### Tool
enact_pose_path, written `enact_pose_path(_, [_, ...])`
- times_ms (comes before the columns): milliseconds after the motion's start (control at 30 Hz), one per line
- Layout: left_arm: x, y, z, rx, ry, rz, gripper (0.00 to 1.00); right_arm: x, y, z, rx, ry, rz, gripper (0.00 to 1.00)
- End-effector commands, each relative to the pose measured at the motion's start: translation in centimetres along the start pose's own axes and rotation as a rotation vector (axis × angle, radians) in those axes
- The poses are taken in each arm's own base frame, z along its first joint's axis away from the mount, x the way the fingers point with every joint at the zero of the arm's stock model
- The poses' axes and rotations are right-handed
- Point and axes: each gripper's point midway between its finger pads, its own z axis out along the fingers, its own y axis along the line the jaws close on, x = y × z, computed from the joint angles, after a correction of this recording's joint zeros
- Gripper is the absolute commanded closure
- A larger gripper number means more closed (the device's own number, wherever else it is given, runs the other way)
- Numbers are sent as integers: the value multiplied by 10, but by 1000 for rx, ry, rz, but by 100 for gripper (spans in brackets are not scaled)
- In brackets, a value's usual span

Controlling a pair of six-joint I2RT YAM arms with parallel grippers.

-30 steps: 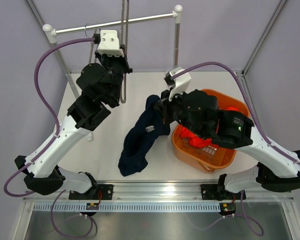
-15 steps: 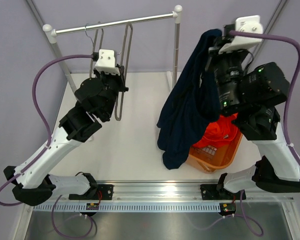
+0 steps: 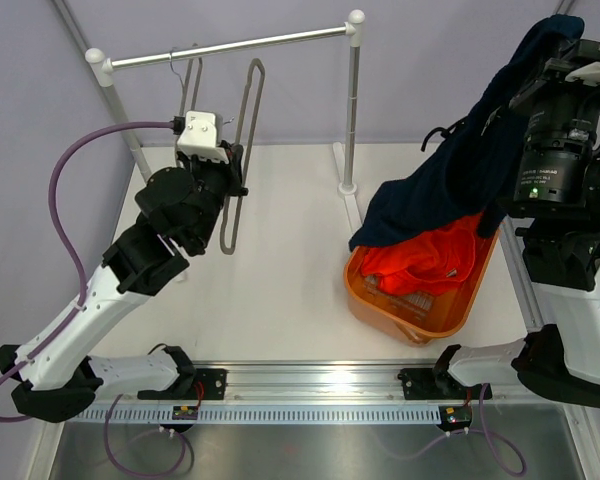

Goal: Remove the shorts from the hanger

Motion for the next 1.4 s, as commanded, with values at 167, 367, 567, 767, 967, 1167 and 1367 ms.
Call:
enact_pose_path(167, [-5,-5,-2,36,-23,-36,100,21,31,-1,-94,28,28,100])
enact_pose_path(367, [1,-4,-3,34,-17,-27,100,48,48,-8,-145,100,34,100])
enact_pose_path(567, [4,-6,-3,41,-7,-24,100,114,37,-29,-60,229,-18,100])
enact_pose_path(767, [5,-8,-3,53,-4,-24,100,140,-30,-60,58,292,97,99])
enact_pose_path(967, [7,-13,0,68,3,-32,100,71,-103,-77,142,189,239,100])
enact_pose_path(1167, [11,-15,2,66,11,-30,100,48,-146,-95,187,131,301,100])
enact_pose_path(1367, [17,-19,6,71,27,-29,100,74,-109,-88,108,187,260,100])
